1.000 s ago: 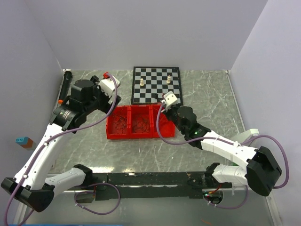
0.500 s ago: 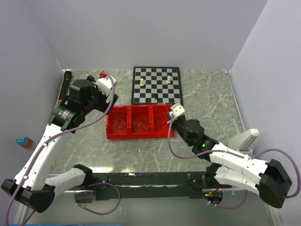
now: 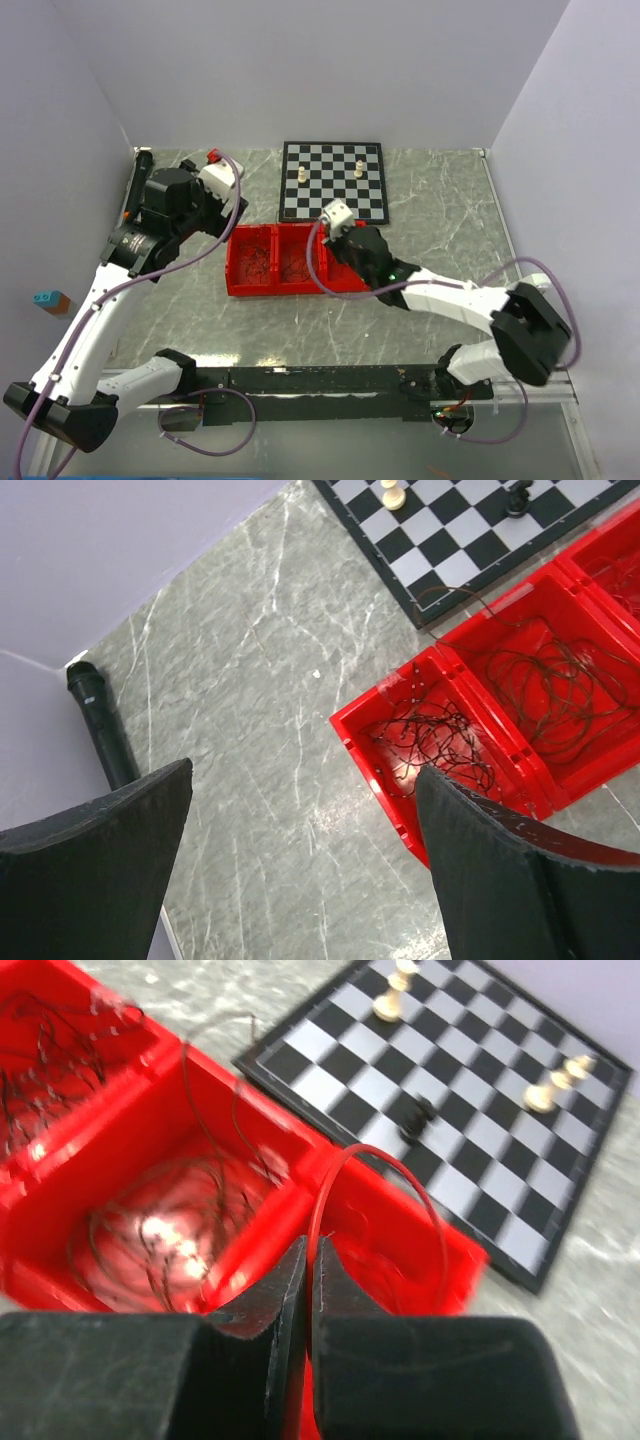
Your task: Untangle the cables
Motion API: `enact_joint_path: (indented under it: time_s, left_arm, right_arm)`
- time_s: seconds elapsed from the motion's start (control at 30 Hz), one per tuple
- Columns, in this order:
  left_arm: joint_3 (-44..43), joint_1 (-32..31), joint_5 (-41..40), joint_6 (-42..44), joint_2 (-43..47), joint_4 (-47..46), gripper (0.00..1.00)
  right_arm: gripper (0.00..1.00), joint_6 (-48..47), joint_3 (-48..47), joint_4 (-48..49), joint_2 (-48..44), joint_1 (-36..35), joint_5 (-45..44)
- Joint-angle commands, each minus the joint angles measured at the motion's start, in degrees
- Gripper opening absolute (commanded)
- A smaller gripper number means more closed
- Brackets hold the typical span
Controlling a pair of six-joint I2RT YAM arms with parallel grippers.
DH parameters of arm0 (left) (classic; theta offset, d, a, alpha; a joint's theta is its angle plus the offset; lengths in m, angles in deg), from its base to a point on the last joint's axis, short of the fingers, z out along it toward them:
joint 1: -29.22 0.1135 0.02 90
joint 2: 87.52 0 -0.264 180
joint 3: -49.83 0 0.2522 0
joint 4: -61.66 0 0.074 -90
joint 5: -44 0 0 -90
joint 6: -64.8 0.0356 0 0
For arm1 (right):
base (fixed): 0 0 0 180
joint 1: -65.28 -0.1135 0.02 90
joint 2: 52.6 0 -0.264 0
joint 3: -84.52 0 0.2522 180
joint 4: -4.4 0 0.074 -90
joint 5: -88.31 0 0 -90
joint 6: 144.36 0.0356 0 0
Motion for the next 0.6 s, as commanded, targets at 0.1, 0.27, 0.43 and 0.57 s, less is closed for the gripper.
enact_joint_path:
  time_s: [0.1, 0.27, 0.43, 0.57]
  left_arm:
    - [0.2, 2.68, -0.03, -0.64, 2.09, -1.23, 0.97]
    - [0.9, 2.95, -0.21, 0.15, 2.27, -1.67, 0.96]
    - [1.25, 2.95, -0.12, 0.42, 2.0, -1.94, 0.97]
    - [1.25, 3.03, -0.82, 0.59, 1.56, -2.11, 0.97]
  right_arm:
    - [0.0, 10.36, -10.96, -2.37, 10.26, 4.39, 8.45]
    - [0.0, 19.5, -10.18, -3.08, 12.38, 8.7, 14.86]
    - [0.0, 27.5, -8.59, -4.57, 14.05, 12.04, 20.93]
    - [0.0, 30.58, -9.99, -7.82, 17.21, 13.01, 24.62]
